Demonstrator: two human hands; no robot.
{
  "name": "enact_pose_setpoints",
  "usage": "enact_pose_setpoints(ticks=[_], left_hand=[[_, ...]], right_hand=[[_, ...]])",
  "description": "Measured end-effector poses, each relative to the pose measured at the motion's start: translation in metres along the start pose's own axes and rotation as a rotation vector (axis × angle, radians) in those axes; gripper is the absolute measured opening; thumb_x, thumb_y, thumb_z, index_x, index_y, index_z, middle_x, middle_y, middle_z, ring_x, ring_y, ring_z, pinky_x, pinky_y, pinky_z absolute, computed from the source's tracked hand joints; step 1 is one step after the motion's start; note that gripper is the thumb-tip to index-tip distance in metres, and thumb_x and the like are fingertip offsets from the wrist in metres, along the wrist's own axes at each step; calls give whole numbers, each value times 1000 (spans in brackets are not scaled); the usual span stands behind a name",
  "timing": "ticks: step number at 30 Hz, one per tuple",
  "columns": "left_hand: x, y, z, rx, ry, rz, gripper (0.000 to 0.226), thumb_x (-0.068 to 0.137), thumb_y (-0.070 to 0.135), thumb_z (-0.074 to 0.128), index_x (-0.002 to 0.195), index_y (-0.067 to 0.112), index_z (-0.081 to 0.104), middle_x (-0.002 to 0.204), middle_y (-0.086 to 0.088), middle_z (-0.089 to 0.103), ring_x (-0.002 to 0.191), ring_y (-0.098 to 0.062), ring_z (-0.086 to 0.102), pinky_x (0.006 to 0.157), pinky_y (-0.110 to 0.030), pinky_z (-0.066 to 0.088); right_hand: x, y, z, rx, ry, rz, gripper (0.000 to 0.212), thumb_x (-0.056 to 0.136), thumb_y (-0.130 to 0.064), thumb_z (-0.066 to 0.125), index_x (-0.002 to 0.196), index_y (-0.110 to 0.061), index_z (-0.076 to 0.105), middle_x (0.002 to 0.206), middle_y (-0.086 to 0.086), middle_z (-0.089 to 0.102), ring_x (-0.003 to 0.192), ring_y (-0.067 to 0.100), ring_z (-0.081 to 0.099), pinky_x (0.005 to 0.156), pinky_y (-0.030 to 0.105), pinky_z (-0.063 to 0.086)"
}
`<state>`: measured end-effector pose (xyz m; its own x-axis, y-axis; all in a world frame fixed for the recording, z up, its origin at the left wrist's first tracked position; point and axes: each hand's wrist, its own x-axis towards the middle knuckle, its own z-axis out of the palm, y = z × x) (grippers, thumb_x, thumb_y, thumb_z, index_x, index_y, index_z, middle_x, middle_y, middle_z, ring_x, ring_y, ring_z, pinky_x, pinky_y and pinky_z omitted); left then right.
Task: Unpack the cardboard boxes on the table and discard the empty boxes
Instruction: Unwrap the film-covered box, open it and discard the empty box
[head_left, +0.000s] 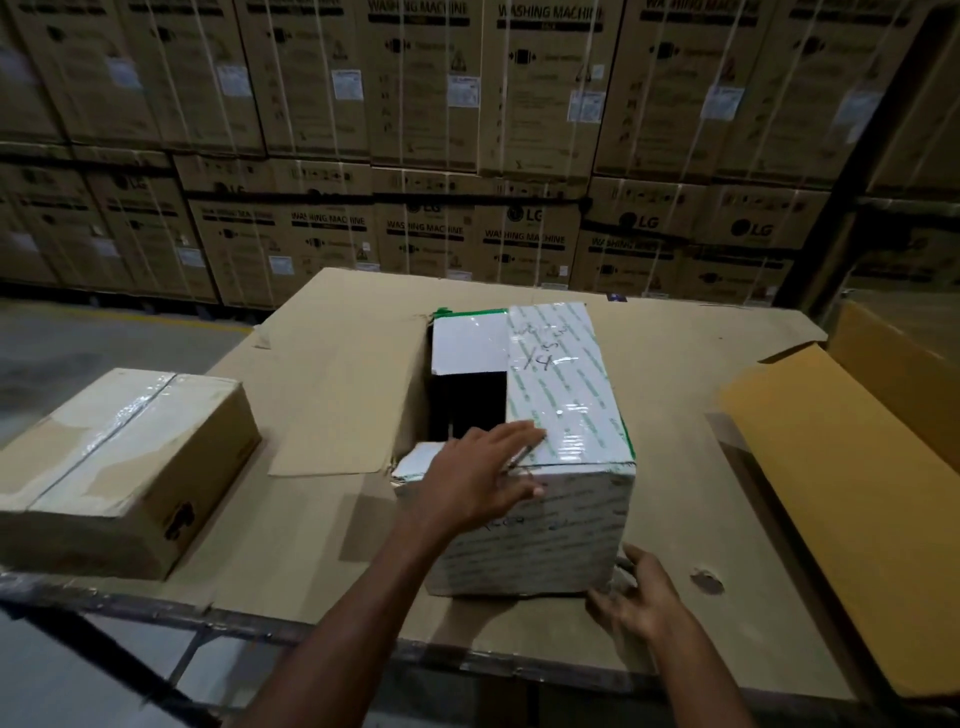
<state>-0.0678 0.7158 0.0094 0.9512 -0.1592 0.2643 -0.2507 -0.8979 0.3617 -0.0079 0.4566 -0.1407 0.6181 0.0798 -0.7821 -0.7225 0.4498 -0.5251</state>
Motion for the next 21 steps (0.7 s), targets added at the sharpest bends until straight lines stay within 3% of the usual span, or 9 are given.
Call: enact_pose_setpoints(ticks=[2, 5, 7, 10, 15, 17, 20, 21], left_hand=[[3, 11, 10, 16, -7, 20, 70, 86, 71, 51, 150, 47, 36, 158, 24, 34, 129, -17, 50, 98, -42, 47], [9, 18, 12, 11, -23, 33, 64, 86, 66, 57, 145, 45, 45, 154, 21, 41, 125, -18, 53, 94, -40, 49], [10, 18, 9, -34, -40, 25, 60, 86, 68, 59, 141, 46, 48, 151, 23, 42, 128, -12, 51, 94, -39, 49], [10, 17, -4, -256, -28, -44, 52, 86, 73, 56, 128, 42, 62, 138, 23, 55, 123, 0, 53, 99, -37, 50], [15, -3, -34, -295, 171, -121, 43, 89, 63, 56, 108, 29, 75, 111, 17, 70, 104, 0, 63, 92, -40, 55], [16, -11, -49, -264, 185, -153, 31, 94, 48, 62, 108, 25, 77, 110, 11, 72, 100, -4, 64, 90, -38, 56], [11, -16, -64, -237, 208, -176, 19, 96, 31, 66, 105, 19, 79, 106, 5, 74, 96, -9, 64, 83, -27, 52], [9, -19, -65, -198, 223, -194, 19, 96, 31, 67, 104, 20, 79, 108, 3, 73, 100, -13, 64, 83, -29, 51]], right_hand=[[-12, -14, 0, -115, 68, -111, 33, 100, -29, 60, 129, -15, 57, 132, 9, 52, 115, 38, 55, 92, 56, 55], [-38, -49, 5, -274, 184, -392, 19, 99, -27, 59, 109, -13, 66, 104, 9, 64, 78, 27, 54, 66, 37, 46], [-56, -71, 13, -321, 217, -603, 13, 97, -27, 63, 98, -15, 69, 105, 10, 67, 81, 24, 57, 69, 37, 48], [-93, -89, 34, -476, 300, -921, 16, 97, -32, 63, 99, -18, 71, 110, 4, 71, 97, 22, 62, 90, 42, 51], [-142, -93, 89, -814, 248, -1374, 9, 98, -21, 64, 99, -19, 72, 106, -6, 64, 98, 12, 57, 83, 27, 42], [-146, -88, 109, -952, 112, -1437, 9, 98, -19, 63, 99, -18, 72, 104, -7, 65, 98, 11, 58, 84, 27, 45], [-141, -76, 135, -1189, -27, -1328, 11, 98, -24, 62, 102, -22, 72, 116, -3, 66, 106, 15, 58, 85, 27, 43], [-139, -71, 143, -1259, -51, -1290, 13, 98, -27, 61, 105, -25, 72, 121, -2, 64, 111, 17, 58, 88, 30, 45]])
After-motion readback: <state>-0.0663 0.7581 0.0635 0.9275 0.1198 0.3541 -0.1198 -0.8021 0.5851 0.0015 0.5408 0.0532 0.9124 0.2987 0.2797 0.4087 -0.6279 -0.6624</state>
